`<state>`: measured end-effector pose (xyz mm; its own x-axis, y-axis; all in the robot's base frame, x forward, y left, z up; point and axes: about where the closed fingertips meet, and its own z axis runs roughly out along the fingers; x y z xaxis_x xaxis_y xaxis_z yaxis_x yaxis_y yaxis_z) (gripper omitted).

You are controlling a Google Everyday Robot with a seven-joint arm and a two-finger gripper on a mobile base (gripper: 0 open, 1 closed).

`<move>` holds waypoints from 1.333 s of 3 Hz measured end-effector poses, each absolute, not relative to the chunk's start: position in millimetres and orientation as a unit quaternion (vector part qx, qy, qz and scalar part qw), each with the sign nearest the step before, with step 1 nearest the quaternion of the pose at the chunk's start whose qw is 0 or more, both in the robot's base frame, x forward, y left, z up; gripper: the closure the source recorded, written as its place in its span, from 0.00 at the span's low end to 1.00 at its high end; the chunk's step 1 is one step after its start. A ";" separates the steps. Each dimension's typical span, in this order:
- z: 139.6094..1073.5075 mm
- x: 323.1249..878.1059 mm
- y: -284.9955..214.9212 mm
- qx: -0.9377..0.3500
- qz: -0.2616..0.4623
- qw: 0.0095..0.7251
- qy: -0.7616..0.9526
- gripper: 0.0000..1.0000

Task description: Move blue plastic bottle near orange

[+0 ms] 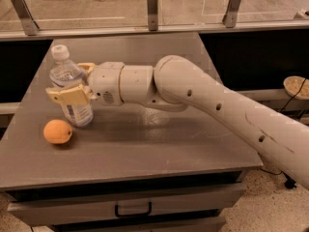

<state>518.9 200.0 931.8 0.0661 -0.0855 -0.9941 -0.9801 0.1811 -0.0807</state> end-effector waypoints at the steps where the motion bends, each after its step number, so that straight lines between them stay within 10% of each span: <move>1: 933.9 518.4 196.5 -0.495 0.408 0.538 0.547 0.12; 4: 973.8 536.0 171.2 -0.508 0.351 0.574 0.539 0.00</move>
Offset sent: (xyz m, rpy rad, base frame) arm 0.0040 -0.0160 0.0110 -0.0571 -0.0363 -0.0171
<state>536.0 171.2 973.8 0.1736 -0.1439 -0.9742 -0.9494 0.2383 -0.2044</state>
